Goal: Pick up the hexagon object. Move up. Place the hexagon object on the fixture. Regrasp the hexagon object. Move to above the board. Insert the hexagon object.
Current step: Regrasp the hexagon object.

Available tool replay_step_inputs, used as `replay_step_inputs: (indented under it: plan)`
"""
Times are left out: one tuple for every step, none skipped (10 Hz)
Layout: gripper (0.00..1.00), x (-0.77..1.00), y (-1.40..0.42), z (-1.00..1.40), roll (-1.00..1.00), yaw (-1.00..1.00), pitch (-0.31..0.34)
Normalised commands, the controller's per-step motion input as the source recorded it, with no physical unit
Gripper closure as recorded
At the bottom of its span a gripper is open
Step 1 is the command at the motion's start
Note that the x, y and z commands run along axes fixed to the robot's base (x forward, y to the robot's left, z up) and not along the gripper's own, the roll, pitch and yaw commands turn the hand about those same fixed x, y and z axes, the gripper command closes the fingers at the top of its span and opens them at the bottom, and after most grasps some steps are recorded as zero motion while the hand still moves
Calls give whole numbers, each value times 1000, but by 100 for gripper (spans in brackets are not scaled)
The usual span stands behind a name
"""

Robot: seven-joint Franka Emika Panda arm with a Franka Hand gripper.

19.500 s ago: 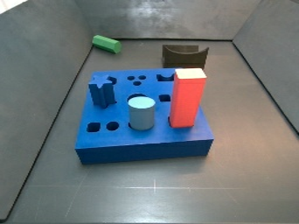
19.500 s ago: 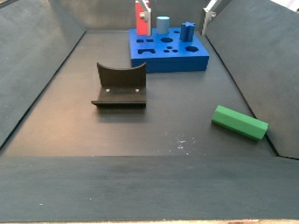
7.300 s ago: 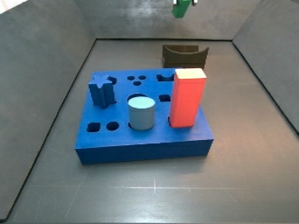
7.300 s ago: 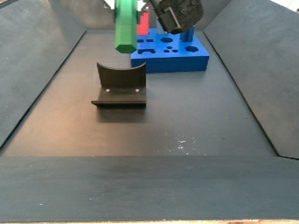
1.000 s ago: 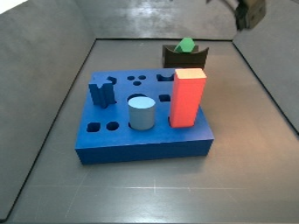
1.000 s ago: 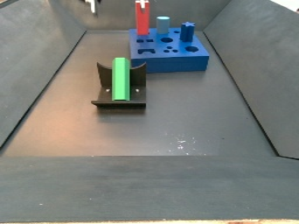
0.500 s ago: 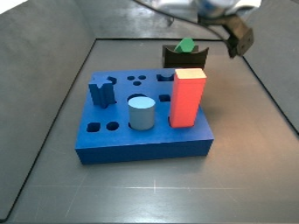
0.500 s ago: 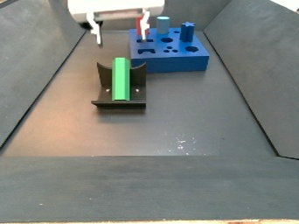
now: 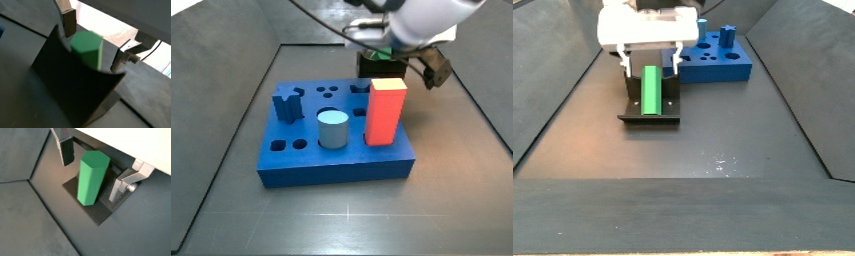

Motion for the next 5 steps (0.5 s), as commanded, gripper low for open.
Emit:
replay_step_inputs:
  plan:
    - [0, 74, 7, -400, 75, -66, -27]
    - [0, 56, 5, -230, 65, -44, 12]
    - [0, 14, 1, -189, 57, -40, 20]
    - [0, 14, 1, -189, 55, -31, 18]
    - [0, 15, 2, -188, 55, -24, 18]
